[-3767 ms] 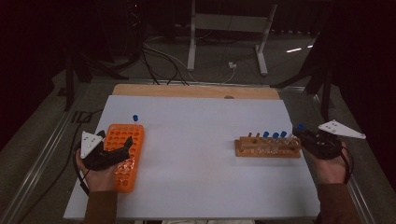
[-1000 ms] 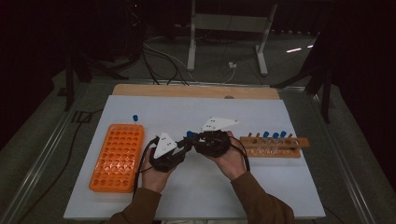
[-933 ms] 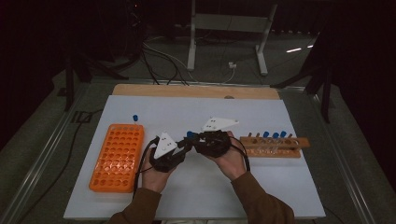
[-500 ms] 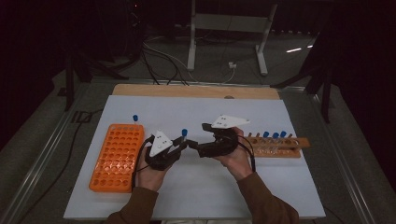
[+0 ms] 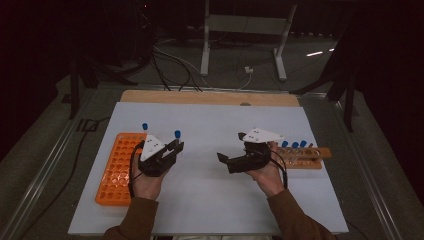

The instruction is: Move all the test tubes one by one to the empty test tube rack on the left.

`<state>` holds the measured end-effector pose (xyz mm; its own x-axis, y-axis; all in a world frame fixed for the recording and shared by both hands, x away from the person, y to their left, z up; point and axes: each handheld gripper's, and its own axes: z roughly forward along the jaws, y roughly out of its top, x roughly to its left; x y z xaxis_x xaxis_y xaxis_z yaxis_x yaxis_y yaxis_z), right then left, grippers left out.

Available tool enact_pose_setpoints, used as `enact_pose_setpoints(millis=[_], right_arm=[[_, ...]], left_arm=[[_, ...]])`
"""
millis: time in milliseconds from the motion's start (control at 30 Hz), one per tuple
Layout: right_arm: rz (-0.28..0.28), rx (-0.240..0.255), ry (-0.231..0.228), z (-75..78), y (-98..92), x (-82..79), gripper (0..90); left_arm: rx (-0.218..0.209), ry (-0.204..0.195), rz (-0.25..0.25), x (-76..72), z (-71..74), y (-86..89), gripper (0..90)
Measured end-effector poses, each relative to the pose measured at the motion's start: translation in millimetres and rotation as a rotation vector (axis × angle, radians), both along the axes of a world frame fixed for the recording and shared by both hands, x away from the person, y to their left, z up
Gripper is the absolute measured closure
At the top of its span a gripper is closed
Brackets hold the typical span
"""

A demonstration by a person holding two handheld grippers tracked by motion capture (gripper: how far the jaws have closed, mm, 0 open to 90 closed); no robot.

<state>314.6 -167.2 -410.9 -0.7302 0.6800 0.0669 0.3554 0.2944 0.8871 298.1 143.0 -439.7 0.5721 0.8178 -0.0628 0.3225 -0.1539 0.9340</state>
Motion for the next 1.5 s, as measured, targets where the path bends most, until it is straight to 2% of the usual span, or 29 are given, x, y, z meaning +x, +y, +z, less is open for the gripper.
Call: enact_pose_setpoints(millis=[200, 333, 533, 600, 867, 1067, 1200, 1300, 1500], right_arm=[[-0.015, -0.003, -0.019, 1.7, -16.9, -7.4, 0.0], [-0.041, -0.030, -0.022, -2.3, -27.4, -12.9, 0.0], [-0.076, -0.014, -0.011, -8.3, -46.3, -18.1, 0.0], [-0.075, 0.006, 0.008, -8.7, -52.5, -18.6, 0.0], [-0.089, 0.035, 0.011, -7.7, -67.2, -25.4, 0.0], [-0.089, 0.050, 0.007, -5.9, -70.1, -26.1, 0.0], [-0.092, 0.057, 0.004, -6.1, -70.7, -26.1, 0.9], [-0.087, 0.060, 0.000, -6.1, -70.8, -26.6, 0.9], [-0.082, 0.064, -0.005, -5.3, -71.2, -28.4, 0.9]], left_arm=[[0.004, -0.003, 0.052, 3.5, 0.0, 17.2, 78.0], [-0.001, -0.004, 0.091, 6.8, -1.3, 30.3, 77.9], [-0.002, 0.003, 0.138, 12.4, -2.7, 48.2, 77.9], [-0.009, 0.013, 0.150, 14.6, -3.4, 53.5, 77.8], [0.024, 0.052, 0.217, 28.6, -9.7, 67.4, 77.8], [0.046, 0.085, 0.264, 42.6, -14.8, 71.0, 77.8], [0.090, 0.113, 0.286, 51.5, -18.8, 71.1, 77.8], [0.098, 0.126, 0.301, 55.5, -20.3, 72.1, 77.9], [0.150, 0.171, 0.311, 56.1, -22.9, 75.1, 77.8]])
